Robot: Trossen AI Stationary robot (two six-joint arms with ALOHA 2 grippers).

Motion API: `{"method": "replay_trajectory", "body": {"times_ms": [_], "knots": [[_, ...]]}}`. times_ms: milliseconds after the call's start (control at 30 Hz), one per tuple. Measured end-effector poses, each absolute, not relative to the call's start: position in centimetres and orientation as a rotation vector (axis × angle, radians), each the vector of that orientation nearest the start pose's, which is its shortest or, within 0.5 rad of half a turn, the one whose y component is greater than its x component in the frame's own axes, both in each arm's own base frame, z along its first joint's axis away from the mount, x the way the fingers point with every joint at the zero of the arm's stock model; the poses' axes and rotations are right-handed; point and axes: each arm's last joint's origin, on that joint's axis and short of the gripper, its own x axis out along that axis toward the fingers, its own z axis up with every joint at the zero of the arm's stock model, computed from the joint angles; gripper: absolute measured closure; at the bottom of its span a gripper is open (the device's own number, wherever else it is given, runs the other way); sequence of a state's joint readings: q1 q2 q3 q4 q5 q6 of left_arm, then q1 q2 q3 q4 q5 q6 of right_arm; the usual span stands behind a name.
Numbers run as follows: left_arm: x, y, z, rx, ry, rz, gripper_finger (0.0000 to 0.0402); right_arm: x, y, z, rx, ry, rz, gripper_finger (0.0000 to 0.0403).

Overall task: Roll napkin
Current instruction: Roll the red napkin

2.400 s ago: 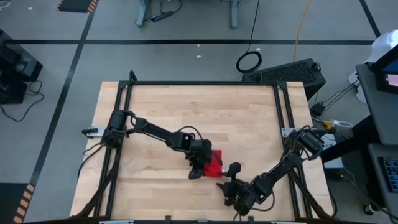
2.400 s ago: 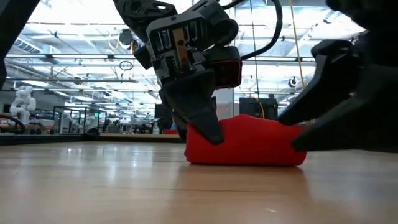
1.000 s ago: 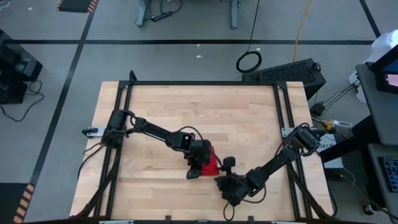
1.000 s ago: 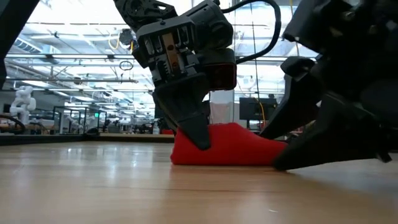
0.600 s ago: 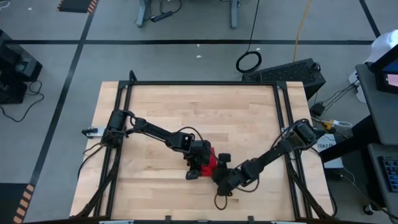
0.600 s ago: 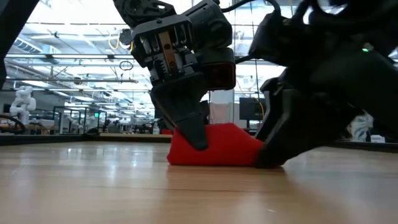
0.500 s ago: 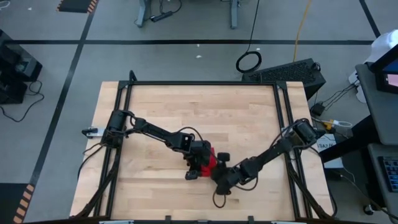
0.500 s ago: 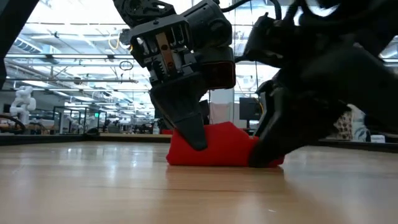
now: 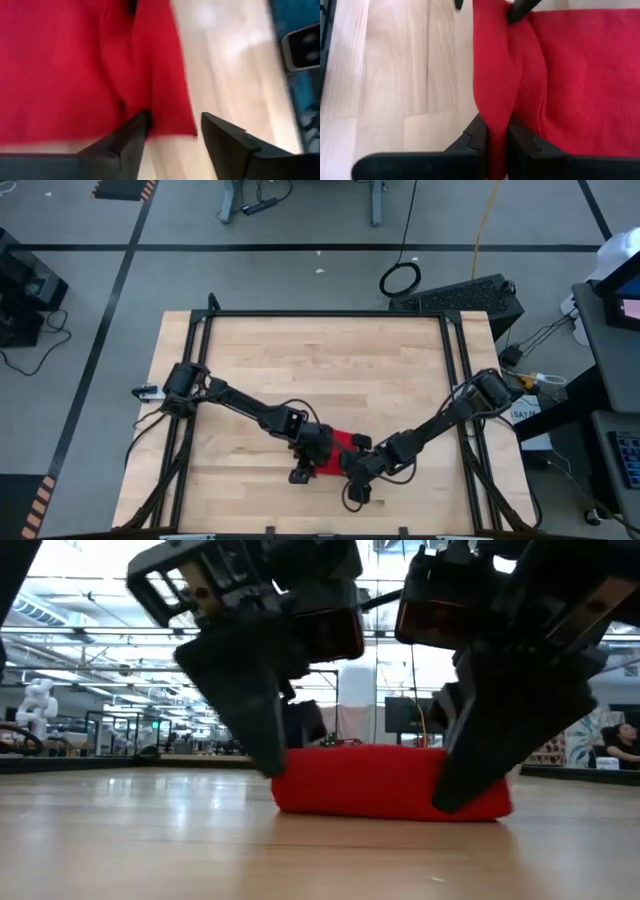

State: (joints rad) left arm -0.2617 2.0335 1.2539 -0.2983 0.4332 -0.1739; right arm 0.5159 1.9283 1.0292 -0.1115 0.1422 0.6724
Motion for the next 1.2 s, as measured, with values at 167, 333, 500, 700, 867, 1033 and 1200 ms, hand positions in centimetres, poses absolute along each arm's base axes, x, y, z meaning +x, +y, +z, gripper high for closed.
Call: {"method": "replay_trajectory", "body": {"times_ms": [167, 333, 500, 700, 867, 1033, 1200], "knots": [[36.3, -11.4, 14.4, -0.100, 1.229, -0.343, 0.0175, 31.5, 17.4, 12.3, 0.356, 1.053, 0.034, 0.0381], [35.1, -12.4, 17.7, 0.066, 1.130, -0.167, 0.0173, 31.7, 16.9, 12.3, 0.429, 1.095, 0.043, 0.0381], [34.1, -15.9, 18.6, 0.154, 1.020, -0.178, 0.0173, 32.0, 16.4, 12.3, 0.482, 1.115, 0.050, 0.0380], [32.4, -20.0, 17.8, 0.190, 0.784, -0.099, 0.0173, 32.0, 16.2, 12.3, 0.495, 1.124, 0.057, 0.0380], [30.4, -21.8, 16.4, 0.229, 0.670, -0.020, 0.0173, 32.1, 16.2, 12.3, 0.492, 1.125, 0.064, 0.0380], [30.3, -22.2, 14.8, 0.191, 0.538, -0.056, 0.0173, 32.2, 15.9, 12.3, 0.524, 1.136, 0.069, 0.0380], [31.0, -22.1, 13.4, 0.233, 0.532, -0.058, 0.0173, 32.4, 15.6, 12.3, 0.569, 1.144, 0.061, 0.0380]]}}
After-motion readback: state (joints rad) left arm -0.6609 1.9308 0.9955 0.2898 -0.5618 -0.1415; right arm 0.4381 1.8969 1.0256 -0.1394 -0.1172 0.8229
